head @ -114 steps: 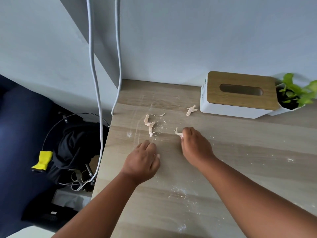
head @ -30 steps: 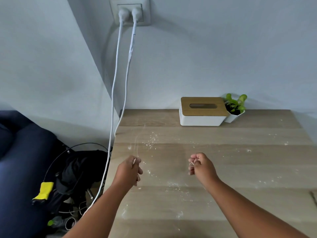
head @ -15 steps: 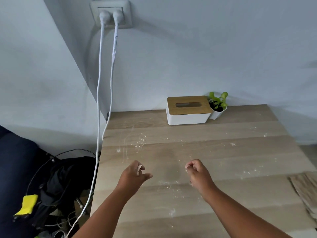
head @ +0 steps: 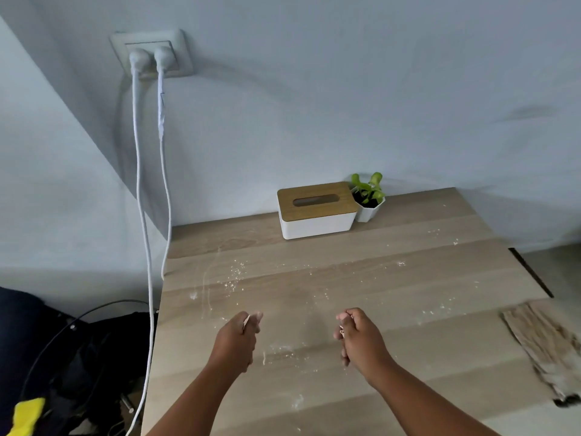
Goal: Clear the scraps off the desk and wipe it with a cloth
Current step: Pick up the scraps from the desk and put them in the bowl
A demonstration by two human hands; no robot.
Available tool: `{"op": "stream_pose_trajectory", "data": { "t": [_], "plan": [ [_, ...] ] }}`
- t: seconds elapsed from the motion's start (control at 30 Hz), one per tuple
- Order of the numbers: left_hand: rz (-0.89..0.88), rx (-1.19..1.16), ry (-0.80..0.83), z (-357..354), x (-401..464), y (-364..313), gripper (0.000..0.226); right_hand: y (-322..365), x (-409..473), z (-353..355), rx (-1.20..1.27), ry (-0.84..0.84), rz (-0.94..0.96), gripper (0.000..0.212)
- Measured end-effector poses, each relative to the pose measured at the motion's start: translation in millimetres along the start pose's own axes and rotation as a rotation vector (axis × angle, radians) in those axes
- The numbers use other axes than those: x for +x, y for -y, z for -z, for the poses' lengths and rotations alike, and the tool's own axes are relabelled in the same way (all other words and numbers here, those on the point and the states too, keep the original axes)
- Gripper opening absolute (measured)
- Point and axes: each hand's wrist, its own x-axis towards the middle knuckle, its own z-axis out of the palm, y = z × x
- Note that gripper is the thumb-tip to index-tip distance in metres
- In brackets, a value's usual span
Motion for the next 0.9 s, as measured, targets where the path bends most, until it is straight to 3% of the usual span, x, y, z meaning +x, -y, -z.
{"op": "stream_pose_trajectory", "data": {
  "t": [0.2,0.37,0.6,0.9],
  "plan": [
    [-0.192,0.206,-0.031,-41.5,-4.7,-20.0,0.045,-19.9,-2.6,40.0,0.021,-0.032,-0.018,0.031],
    [-0.161,0.181,0.026,-92.2,-17.2,-44.6,0.047,-47.2,-5.3,88.9,0.090,-0.103,-0.006,0.041],
    [-0.050,0.004,0.174,-168.9,-49.0,-89.0,0.044,-79.3,-11.7,164.5,0.233,-0.156,-0.061,0.037],
    [-0.077,0.000,0.322,-284.1,-93.0,-141.8,0.039,-120.3,-24.5,267.5,0.472,-0.218,-0.143,0.029]
  ]
}}
